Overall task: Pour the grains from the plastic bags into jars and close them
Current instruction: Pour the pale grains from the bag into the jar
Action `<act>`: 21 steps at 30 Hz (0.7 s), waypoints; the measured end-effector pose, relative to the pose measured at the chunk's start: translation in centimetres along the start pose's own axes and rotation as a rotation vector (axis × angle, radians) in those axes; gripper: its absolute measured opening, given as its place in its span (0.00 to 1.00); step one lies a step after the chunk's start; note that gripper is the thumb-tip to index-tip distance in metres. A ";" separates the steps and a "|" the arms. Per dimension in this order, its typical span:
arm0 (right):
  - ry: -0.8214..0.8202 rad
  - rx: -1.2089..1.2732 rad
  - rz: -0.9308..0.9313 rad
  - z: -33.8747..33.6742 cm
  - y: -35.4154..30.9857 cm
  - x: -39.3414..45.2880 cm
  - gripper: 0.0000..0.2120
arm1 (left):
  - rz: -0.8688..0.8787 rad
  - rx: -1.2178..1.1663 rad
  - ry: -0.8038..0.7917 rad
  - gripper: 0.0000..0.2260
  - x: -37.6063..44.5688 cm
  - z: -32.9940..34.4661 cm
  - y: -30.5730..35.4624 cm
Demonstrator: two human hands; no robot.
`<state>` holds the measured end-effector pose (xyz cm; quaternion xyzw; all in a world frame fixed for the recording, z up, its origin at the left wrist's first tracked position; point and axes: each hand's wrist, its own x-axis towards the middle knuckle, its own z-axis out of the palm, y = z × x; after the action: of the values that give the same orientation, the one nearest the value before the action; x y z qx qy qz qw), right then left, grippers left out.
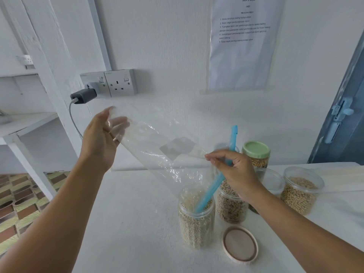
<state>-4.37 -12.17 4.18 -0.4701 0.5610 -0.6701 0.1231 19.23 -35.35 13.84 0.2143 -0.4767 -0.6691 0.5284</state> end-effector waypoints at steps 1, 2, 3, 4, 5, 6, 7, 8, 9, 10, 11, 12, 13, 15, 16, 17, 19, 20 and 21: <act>0.002 -0.007 -0.008 0.0 0.0 0.0 0.13 | 0.018 0.025 -0.001 0.11 0.1 -0.1 0.2; 0.003 -0.012 -0.016 0.0 0.1 0.0 0.14 | 0.043 0.058 -0.002 0.12 0.0 -0.1 0.4; 0.001 -0.018 -0.023 -0.1 0.1 0.0 0.14 | 0.069 0.097 -0.003 0.14 -0.1 -0.1 0.6; 0.001 -0.026 -0.028 -0.1 0.2 0.0 0.15 | 0.093 0.131 -0.010 0.15 -0.3 0.0 0.7; 0.000 -0.033 -0.033 -0.2 0.3 0.0 0.15 | 0.105 0.155 -0.024 0.15 -0.6 0.1 0.9; 0.003 -0.034 -0.034 -0.2 0.4 0.0 0.16 | 0.103 0.163 -0.040 0.15 -0.7 0.2 1.0; 0.006 -0.032 -0.034 -0.2 0.4 -0.1 0.15 | 0.096 0.158 -0.051 0.14 -0.8 0.3 1.1; 0.010 -0.031 -0.034 -0.2 0.4 -0.1 0.15 | 0.091 0.152 -0.053 0.13 -0.8 0.4 1.2; 0.012 -0.032 -0.033 -0.2 0.4 0.0 0.14 | 0.094 0.150 -0.050 0.10 -0.8 0.5 1.3; 0.013 -0.035 -0.030 -0.2 0.5 0.0 0.13 | 0.102 0.155 -0.048 0.08 -0.7 0.5 1.4; 0.013 -0.038 -0.028 -0.2 0.5 0.0 0.13 | 0.112 0.163 -0.053 0.05 -0.6 0.6 1.5; 0.013 -0.041 -0.028 -0.3 0.5 0.1 0.12 | 0.117 0.172 -0.060 0.04 -0.6 0.7 1.5; 0.014 -0.043 -0.029 -0.3 0.6 0.1 0.12 | 0.117 0.183 -0.063 0.04 -0.6 0.7 1.6; 0.018 -0.044 -0.031 -0.3 0.6 0.0 0.13 | 0.112 0.188 -0.049 0.05 -0.6 0.8 1.7; 0.020 -0.046 -0.032 -0.4 0.7 0.0 0.13 | 0.108 0.178 -0.037 0.05 -0.5 0.8 1.7; 0.022 -0.049 -0.032 -0.4 0.8 0.0 0.13 | 0.102 0.155 -0.025 0.05 -0.5 0.7 1.8; 0.030 -0.052 -0.030 -0.5 0.7 0.1 0.12 | 0.091 0.106 0.015 0.07 -0.6 0.7 1.8; 0.036 -0.049 -0.026 -0.5 0.7 0.1 0.12 | 0.090 0.101 0.035 0.08 -0.7 0.7 1.7; 0.043 -0.048 -0.022 -0.6 0.7 0.2 0.12 | 0.091 0.103 0.048 0.08 -0.8 0.7 1.5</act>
<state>-5.15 -12.17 3.67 -0.4647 0.5744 -0.6675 0.0924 19.67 -34.31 15.28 0.2351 -0.5069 -0.6137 0.5578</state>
